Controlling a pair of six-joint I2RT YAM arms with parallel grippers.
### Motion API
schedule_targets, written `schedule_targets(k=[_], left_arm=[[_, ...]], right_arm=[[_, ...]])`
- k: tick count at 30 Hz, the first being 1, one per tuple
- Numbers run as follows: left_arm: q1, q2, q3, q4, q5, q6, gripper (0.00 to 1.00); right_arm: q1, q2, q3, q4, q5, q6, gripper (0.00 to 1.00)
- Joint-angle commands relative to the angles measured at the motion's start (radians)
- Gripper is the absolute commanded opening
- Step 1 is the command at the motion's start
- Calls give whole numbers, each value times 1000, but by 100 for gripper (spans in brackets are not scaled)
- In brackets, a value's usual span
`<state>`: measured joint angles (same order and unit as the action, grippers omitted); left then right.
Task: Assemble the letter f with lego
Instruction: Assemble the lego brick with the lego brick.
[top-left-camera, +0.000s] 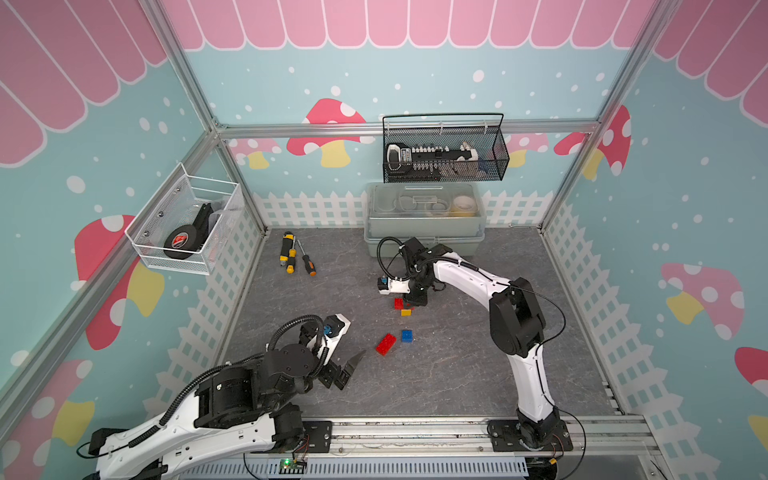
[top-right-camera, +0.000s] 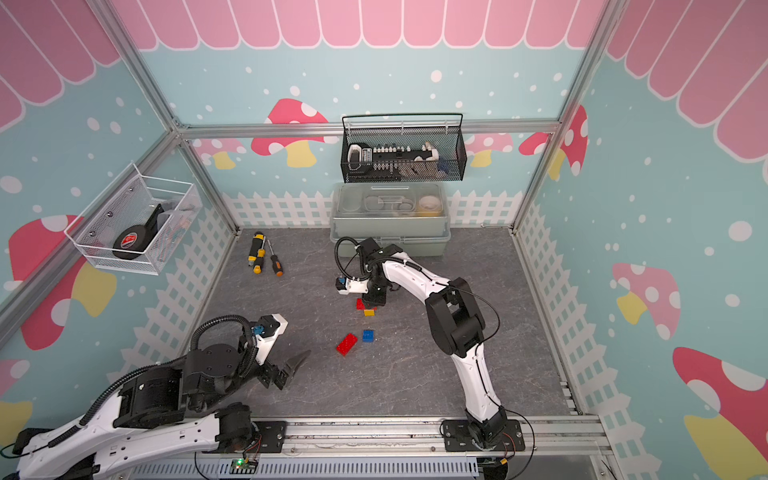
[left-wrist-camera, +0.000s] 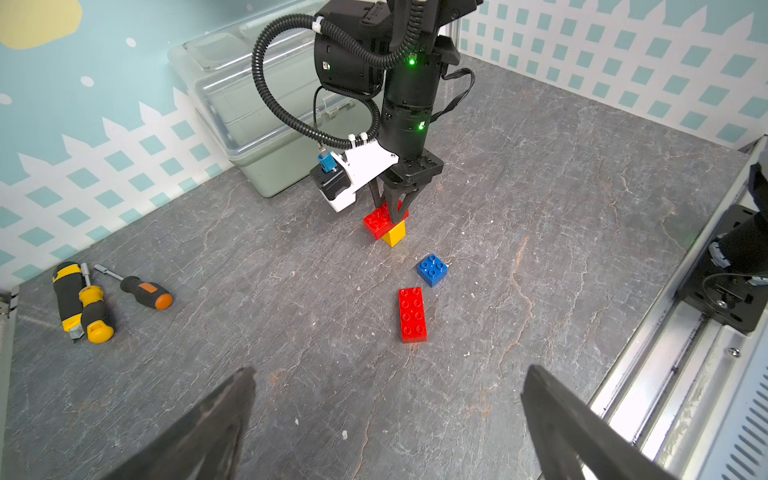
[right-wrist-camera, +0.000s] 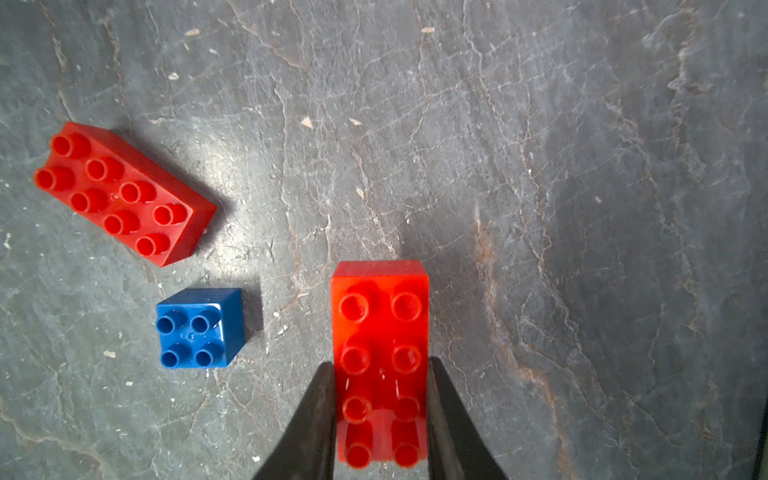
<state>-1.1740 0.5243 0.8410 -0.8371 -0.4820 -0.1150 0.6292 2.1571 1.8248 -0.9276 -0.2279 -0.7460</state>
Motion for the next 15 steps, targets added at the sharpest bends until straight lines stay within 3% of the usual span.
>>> schedule_targets(k=[1,15], left_arm=[[-5,-7,19,-20,-4,19,99],[-5,-7,20,-20,-4,17,99]], right_arm=[[6,24,-16,-22,3,-4,24],[3,21,13,-51,30,-39,23]])
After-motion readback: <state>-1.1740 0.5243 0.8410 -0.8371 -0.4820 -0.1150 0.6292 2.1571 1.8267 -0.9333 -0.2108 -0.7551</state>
